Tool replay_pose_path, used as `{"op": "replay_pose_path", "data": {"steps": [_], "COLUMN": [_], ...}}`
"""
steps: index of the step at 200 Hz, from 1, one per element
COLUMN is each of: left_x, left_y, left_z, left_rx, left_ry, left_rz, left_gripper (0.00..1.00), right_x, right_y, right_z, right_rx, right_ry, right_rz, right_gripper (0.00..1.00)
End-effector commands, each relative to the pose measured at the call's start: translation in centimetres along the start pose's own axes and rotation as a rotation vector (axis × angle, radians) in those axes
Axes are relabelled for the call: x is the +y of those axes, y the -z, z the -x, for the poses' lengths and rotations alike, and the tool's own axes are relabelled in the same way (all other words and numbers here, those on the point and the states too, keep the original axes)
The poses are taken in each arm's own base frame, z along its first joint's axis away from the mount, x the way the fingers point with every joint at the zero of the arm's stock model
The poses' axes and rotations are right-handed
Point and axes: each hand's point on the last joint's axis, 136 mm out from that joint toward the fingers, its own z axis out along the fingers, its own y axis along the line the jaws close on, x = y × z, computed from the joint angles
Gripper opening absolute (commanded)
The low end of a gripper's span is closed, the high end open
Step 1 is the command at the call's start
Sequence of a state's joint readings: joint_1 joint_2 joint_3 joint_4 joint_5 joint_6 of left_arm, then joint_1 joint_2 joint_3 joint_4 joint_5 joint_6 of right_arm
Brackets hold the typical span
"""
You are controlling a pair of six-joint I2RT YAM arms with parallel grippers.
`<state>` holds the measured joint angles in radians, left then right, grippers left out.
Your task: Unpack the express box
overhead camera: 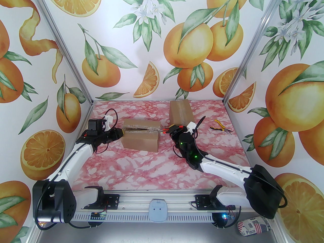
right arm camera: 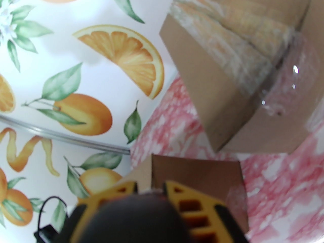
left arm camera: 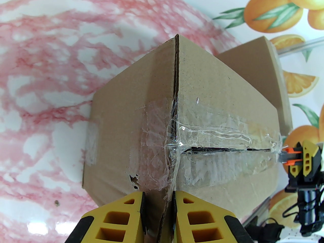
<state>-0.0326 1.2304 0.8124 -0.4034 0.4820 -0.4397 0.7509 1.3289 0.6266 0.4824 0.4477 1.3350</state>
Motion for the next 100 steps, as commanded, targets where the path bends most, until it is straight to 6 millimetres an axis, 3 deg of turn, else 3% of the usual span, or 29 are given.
{"op": "replay_pose_path", "data": {"steps": [1, 46, 100], "left_x": [4.1, 3.1, 2.5], "left_y": [-1.1, -1.6, -2.1], "left_z": [-10.1, -9.6, -8.8], "left_rx": [0.340, 0.332, 0.330], "left_ry": [0.194, 0.181, 0.147], "left_rz": [0.163, 0.138, 0.130], "left_gripper": [0.21, 0.21, 0.21], "right_x": [-0.7, -1.0, 0.5], "right_y": [0.1, -0.4, -1.5], "right_z": [-5.0, -5.8, -6.5], "right_rx": [0.167, 0.165, 0.168], "right_ry": [-0.037, -0.069, -0.120], "right_rz": [-0.020, -0.002, 0.102], "right_gripper": [0.00, 0.00, 0.00]}}
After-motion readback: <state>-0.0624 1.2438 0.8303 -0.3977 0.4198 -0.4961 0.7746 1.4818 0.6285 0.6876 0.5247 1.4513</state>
